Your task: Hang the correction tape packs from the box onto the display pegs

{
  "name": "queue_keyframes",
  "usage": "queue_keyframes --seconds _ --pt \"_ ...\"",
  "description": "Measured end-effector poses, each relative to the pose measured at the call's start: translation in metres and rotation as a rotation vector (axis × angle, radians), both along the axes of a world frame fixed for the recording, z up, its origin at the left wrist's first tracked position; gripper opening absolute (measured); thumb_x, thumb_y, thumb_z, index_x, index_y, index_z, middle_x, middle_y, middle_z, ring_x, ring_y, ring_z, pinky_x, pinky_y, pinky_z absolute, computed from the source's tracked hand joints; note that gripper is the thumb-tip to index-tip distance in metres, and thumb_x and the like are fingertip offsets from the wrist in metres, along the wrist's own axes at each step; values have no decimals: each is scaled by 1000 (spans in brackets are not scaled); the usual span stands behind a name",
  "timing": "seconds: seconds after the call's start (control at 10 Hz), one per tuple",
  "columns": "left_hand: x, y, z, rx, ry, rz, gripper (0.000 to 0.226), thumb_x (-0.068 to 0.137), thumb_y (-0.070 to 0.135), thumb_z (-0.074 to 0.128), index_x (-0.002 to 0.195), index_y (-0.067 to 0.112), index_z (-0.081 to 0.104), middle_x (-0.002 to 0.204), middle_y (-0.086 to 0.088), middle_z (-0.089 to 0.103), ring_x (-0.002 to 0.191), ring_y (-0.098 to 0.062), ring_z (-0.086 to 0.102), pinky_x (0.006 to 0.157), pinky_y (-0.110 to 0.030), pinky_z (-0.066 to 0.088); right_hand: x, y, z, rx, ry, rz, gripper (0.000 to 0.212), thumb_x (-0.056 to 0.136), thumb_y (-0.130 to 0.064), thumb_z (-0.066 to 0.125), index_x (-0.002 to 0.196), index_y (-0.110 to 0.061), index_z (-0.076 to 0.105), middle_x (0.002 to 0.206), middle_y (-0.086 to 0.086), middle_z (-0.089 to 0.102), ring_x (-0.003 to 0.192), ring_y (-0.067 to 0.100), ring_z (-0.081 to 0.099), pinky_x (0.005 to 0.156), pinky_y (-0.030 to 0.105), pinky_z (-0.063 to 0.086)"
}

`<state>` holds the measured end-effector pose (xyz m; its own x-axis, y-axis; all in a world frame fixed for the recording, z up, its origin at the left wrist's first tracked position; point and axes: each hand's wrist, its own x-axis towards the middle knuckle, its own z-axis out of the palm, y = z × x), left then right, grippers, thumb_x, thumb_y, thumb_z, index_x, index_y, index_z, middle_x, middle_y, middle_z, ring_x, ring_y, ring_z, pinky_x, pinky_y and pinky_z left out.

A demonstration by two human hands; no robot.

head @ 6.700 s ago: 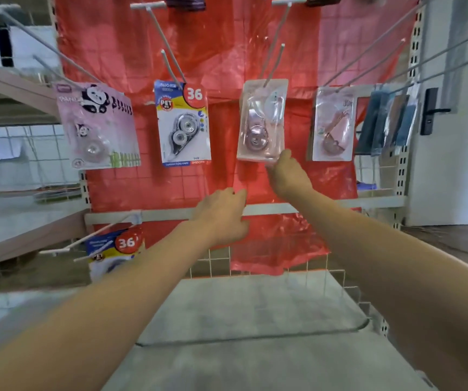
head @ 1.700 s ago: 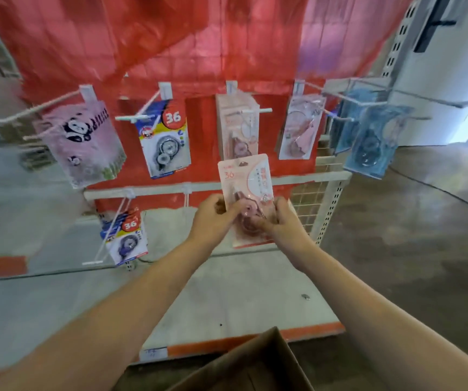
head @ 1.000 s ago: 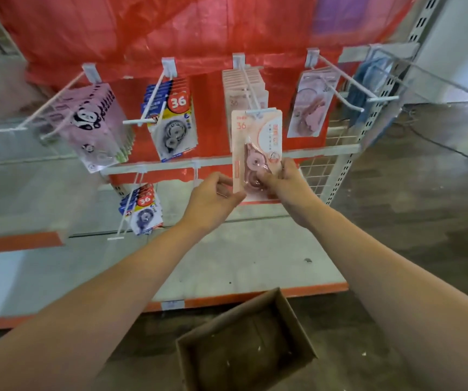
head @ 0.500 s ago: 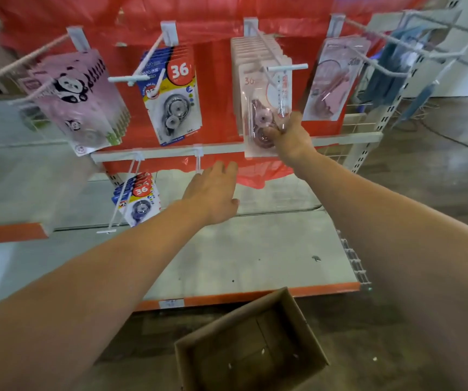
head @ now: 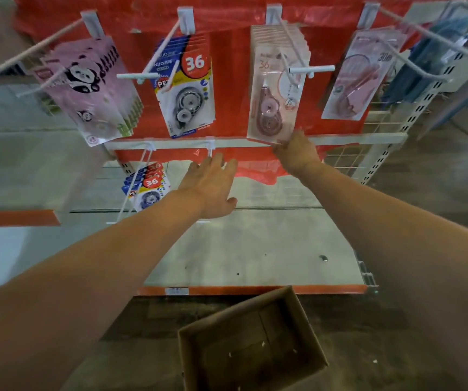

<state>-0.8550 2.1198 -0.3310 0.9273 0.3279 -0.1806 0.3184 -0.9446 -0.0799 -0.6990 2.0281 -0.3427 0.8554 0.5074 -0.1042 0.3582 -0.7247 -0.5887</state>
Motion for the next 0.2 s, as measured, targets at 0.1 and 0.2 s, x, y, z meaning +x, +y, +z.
queue_keyframes --seconds 0.1,0.2 --pt "-18 -4 1 -12 46 17 68 91 41 56 144 14 23 141 -16 34 128 -33 37 100 -45 34 -27 -24 -9 -206 -40 140 57 94 -31 57 137 -1 35 140 20 40 129 38 41 103 43 36" --pt "-37 -11 6 -6 32 5 63 93 40 54 142 12 26 137 -16 38 123 -32 42 96 -42 37 -51 -38 1 -280 -121 232 54 94 -30 58 137 -5 38 141 15 38 129 35 41 104 43 36"
